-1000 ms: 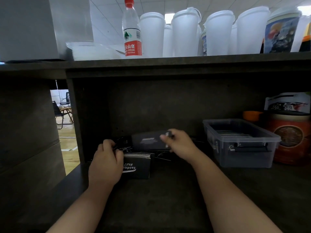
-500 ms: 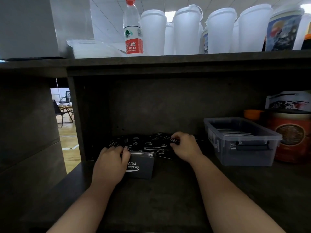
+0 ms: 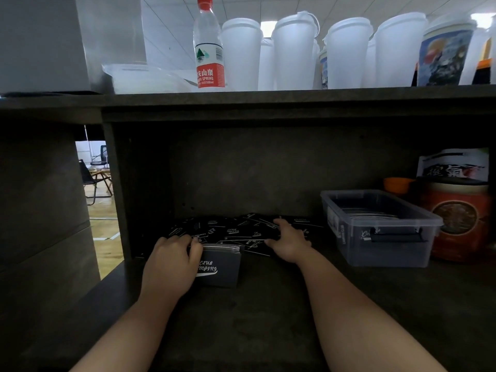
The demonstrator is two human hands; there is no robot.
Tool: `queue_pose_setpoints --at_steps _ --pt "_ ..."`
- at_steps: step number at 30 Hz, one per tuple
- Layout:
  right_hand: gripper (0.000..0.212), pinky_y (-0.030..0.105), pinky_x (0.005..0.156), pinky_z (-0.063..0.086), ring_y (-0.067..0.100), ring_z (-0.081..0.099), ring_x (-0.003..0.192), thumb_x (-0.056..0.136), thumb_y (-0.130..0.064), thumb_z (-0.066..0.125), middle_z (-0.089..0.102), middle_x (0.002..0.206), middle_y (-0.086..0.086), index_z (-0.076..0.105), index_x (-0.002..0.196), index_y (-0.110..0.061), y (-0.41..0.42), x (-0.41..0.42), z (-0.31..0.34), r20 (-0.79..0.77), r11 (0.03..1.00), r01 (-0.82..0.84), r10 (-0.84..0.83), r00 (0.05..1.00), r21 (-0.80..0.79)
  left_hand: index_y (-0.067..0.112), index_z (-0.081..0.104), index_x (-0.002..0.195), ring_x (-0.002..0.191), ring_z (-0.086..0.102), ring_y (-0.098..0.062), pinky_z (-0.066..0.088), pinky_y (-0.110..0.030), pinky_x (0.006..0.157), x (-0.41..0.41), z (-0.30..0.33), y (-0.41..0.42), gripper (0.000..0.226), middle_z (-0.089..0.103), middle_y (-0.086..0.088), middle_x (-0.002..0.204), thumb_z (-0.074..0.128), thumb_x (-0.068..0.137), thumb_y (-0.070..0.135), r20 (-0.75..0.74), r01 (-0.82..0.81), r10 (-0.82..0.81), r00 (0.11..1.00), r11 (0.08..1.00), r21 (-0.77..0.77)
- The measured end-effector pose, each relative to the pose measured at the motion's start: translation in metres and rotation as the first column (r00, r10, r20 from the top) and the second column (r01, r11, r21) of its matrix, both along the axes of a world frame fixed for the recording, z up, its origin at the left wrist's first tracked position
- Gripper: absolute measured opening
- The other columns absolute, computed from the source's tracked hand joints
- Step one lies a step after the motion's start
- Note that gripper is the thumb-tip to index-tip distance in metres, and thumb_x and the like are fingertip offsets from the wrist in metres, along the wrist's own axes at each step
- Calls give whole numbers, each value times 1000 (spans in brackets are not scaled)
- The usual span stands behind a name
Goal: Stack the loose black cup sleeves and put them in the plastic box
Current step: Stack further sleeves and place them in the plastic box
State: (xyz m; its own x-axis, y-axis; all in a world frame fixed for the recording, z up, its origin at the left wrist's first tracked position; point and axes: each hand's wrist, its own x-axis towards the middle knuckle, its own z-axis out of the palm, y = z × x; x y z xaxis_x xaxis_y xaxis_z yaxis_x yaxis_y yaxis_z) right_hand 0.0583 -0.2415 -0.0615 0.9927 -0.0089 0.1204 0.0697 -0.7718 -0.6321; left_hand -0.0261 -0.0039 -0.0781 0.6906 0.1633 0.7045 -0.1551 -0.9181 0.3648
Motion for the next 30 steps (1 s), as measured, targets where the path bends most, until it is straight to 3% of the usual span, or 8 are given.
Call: queue_pose_setpoints --at_steps 4,7,12,16,21,24,27,30 --pt "64 48 112 23 28 30 138 88 -35 66 43 145 2 34 143 -33 0 5 1 22 999 -18 19 1000 -26 16 60 74 78 48 -18 34 -31 64 1 -1 1 29 59 -2 74 47 96 27 -9 3 -3 1000 1000 -5" --pt "63 41 107 40 26 48 125 82 -14 70 48 140 9 45 139 -23 -7 11 6 52 970 13 -27 998 244 15 61 75 79 49 -18 34 -31 65 1 -1 1 29 59 -1 74 46 97 28 -19 3 -3 1000 1000 0" --pt "51 23 91 42 27 50 124 87 1 52 50 139 11 52 136 -10 -18 10 12 -15 746 227 -280 960 626 14 62 76 81 48 -18 35 -31 66 1 1 0 30 56 0 74 45 97 28 -33 7 -8 999 1000 -19" --pt "34 24 85 43 21 56 112 87 6 53 59 122 7 64 111 -16 -14 0 21 98 536 186 -458 884 823 13 62 76 80 48 -18 34 -30 65 0 1 -1 29 55 0 73 47 97 26 -22 12 -13 1000 1000 -23" --pt "25 10 70 42 3 56 82 86 0 63 61 100 1 60 88 -24 -1 -23 30 542 758 51 -510 669 650 13 59 70 77 46 -19 33 -30 64 -2 1 -2 28 52 -1 68 51 94 23 4 -8 8 1000 1000 -29" --pt "25 11 69 42 4 58 81 84 -1 67 61 90 -3 61 83 -24 9 -25 28 514 755 -83 -356 780 650 10 65 71 77 48 -22 34 -30 64 -2 1 -1 28 49 0 68 56 93 24 19 -24 24 1000 1000 0" --pt "27 27 73 50 13 60 83 81 1 71 60 84 -2 62 81 -24 22 -26 23 316 710 -234 17 949 664 9 68 69 81 53 -26 36 -31 66 -2 2 2 32 49 -1 72 62 91 31 36 -31 30 999 1000 7" --pt "21 28 76 55 13 63 88 84 0 69 62 88 0 65 89 -21 26 -33 20 114 703 -339 347 931 625 10 64 84 88 51 -23 42 -32 71 -4 2 0 28 52 -7 90 66 87 37 66 -17 21 998 998 -58"
